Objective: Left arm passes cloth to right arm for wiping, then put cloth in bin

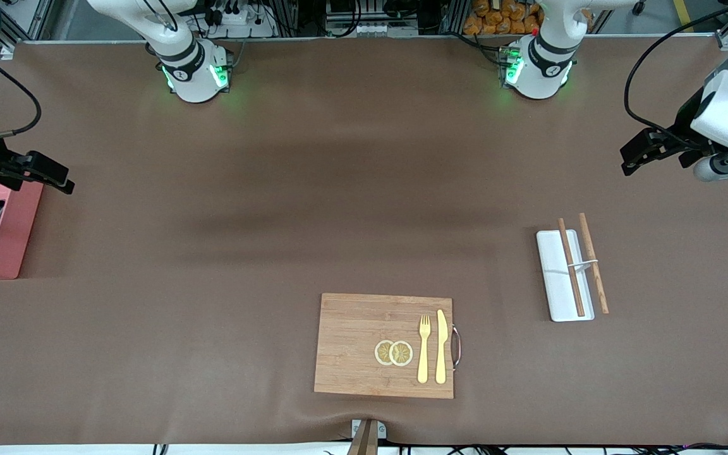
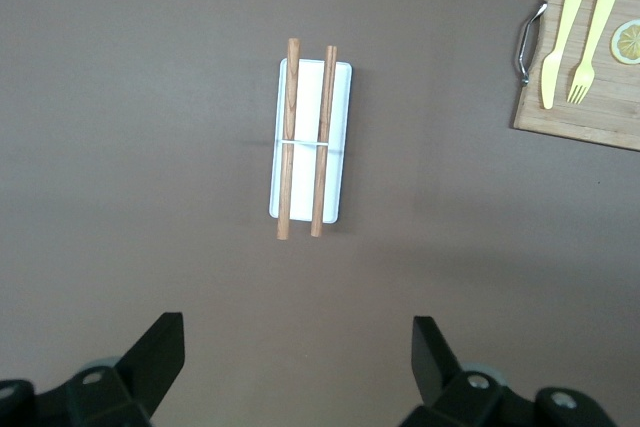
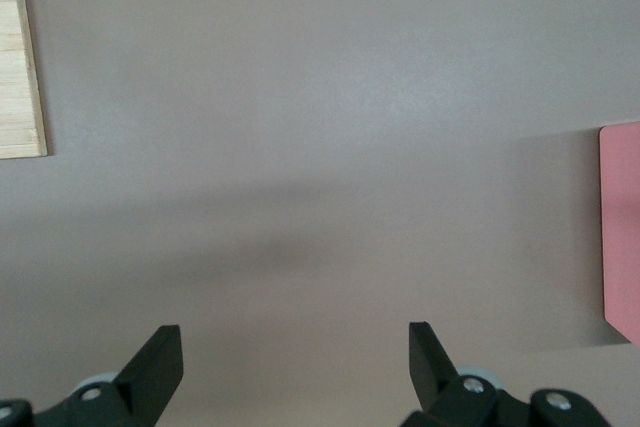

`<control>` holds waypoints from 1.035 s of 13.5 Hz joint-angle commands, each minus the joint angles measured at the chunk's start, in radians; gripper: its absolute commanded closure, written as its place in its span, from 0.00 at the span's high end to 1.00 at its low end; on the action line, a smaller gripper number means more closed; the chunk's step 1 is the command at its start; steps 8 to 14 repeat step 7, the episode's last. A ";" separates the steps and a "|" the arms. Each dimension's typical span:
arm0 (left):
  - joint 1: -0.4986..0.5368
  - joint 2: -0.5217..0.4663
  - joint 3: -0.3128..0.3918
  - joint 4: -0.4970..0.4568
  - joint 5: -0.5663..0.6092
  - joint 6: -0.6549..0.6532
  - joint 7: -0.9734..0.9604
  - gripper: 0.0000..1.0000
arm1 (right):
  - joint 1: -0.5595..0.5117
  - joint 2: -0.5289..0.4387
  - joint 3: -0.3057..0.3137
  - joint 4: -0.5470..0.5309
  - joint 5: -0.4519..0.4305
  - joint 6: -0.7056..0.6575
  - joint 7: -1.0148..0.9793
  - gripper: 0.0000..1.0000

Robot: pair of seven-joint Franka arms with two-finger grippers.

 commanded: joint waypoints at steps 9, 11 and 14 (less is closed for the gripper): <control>0.012 0.078 0.003 0.110 -0.002 -0.009 0.013 1.00 | -0.001 -0.028 0.003 -0.023 -0.006 0.002 -0.003 1.00; 0.012 0.078 0.003 0.110 -0.002 -0.009 0.013 1.00 | -0.001 -0.028 0.003 -0.023 -0.006 0.002 -0.003 1.00; 0.012 0.078 0.003 0.110 -0.002 -0.009 0.013 1.00 | -0.001 -0.028 0.003 -0.023 -0.006 0.002 -0.003 1.00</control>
